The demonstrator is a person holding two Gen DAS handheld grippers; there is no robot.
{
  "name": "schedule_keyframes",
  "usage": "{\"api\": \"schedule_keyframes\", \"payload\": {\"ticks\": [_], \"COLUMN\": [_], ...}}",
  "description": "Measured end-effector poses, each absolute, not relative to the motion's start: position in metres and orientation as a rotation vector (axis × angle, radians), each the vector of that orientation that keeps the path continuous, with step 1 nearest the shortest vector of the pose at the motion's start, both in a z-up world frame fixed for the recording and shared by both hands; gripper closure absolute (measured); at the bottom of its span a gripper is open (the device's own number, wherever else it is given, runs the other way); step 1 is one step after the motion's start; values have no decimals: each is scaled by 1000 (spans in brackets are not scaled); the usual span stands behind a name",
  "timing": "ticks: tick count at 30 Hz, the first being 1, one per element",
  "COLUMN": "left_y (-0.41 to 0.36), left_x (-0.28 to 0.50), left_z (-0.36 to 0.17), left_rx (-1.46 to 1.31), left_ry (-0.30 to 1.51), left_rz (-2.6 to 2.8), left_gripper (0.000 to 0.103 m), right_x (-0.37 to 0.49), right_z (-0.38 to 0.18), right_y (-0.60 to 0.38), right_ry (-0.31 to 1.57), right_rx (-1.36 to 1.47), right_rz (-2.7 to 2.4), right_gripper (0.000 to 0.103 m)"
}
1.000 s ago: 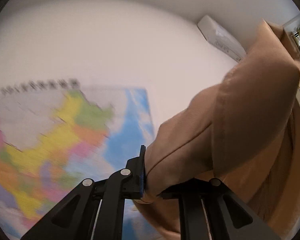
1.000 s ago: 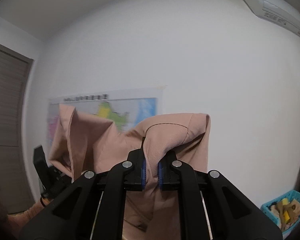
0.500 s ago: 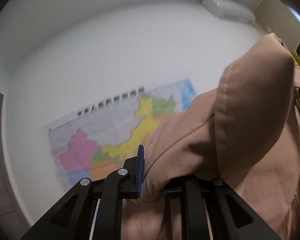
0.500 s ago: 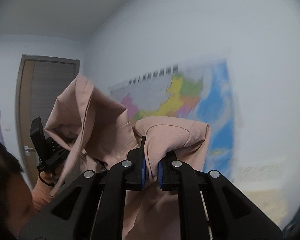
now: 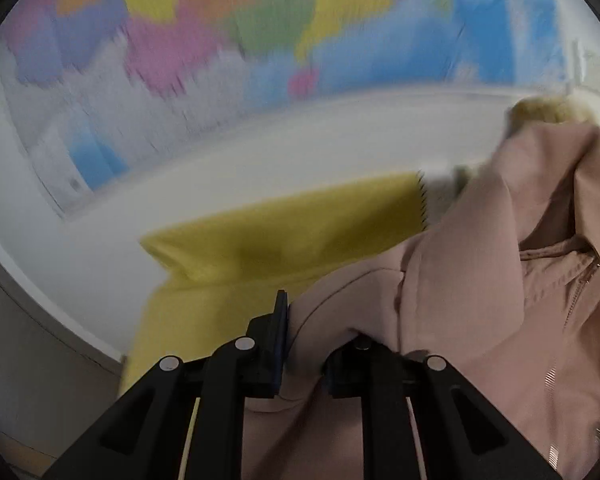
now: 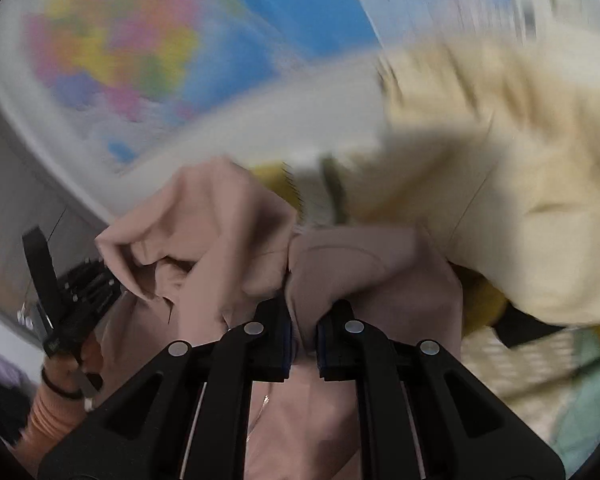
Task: Fold large clothes
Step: 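Grasp the pink jacket with the left gripper while the right gripper holds it up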
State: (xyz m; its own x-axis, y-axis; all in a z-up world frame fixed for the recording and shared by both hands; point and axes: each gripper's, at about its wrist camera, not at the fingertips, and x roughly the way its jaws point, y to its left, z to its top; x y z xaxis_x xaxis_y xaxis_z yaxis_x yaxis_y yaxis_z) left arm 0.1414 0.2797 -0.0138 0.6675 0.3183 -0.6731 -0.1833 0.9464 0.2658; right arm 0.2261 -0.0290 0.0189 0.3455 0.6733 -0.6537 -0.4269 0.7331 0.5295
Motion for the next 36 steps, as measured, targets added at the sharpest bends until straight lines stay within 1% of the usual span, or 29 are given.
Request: {"api": "schedule_keyframes", "payload": {"ticks": [2,5,9,11,12,13,14,15,16,17,18,19,20,21,23,25,26,27,28,29,33,36], "left_y": [290,302,328,338,339,343,335,340,340,343,348,351,355,351,354,352,353,352,349,347,341,339], "left_x": [156,178,201,214,219,223,223,224,225,220,214,210,198,186,163,141,134,123,114,108,79,66], "left_z": [-31,-36,-24,-28,-33,-44,-59,-66,-71,-71,-66,-59,-51,-56,-44,-31,-30,-29,-27,-27,-36,-42], "left_rx": [138,108,48,37,45,61,69,65,52,36,18,14,23,28,46,68,72,79,84,87,102,76], "left_ry": [835,862,847,861,874,900,917,939,949,946,930,912,882,865,821,793,787,782,777,775,771,771], "left_rz": [274,240,215,226,242,273,277,274,275,268,247,228,214,211,178,160,149,131,125,120,117,108], "left_gripper": [90,90,90,88,82,76,71,60,52,48,44,38,32,23,23,21,21,19,18,18,17,17], "right_x": [242,249,258,264,269,271,273,272,269,266,260,255,245,232,209,178,168,151,137,124,72,50], "right_z": [7,11,27,23,16,11,7,7,9,13,21,27,35,44,55,62,60,53,43,32,-8,-32], "right_y": [-21,-13,-7,5,16,26,38,44,48,48,44,40,32,22,5,-10,-15,-20,-52,-55,-50,-35], "right_ry": [1011,999,935,939,972,1007,1022,1023,1011,1001,979,963,936,898,838,792,798,824,843,875,964,991], "right_rx": [298,262,257,236,197,151,107,66,44,41,56,68,76,73,47,15,14,7,7,7,-122,-202], "right_rz": [725,724,727,701,686,673,651,635,632,630,637,650,656,650,631,603,609,607,603,608,625,616], "right_gripper": [94,94,94,93,92,88,82,79,74,68,64,54,39,34,17,11,10,10,7,6,6,6]}}
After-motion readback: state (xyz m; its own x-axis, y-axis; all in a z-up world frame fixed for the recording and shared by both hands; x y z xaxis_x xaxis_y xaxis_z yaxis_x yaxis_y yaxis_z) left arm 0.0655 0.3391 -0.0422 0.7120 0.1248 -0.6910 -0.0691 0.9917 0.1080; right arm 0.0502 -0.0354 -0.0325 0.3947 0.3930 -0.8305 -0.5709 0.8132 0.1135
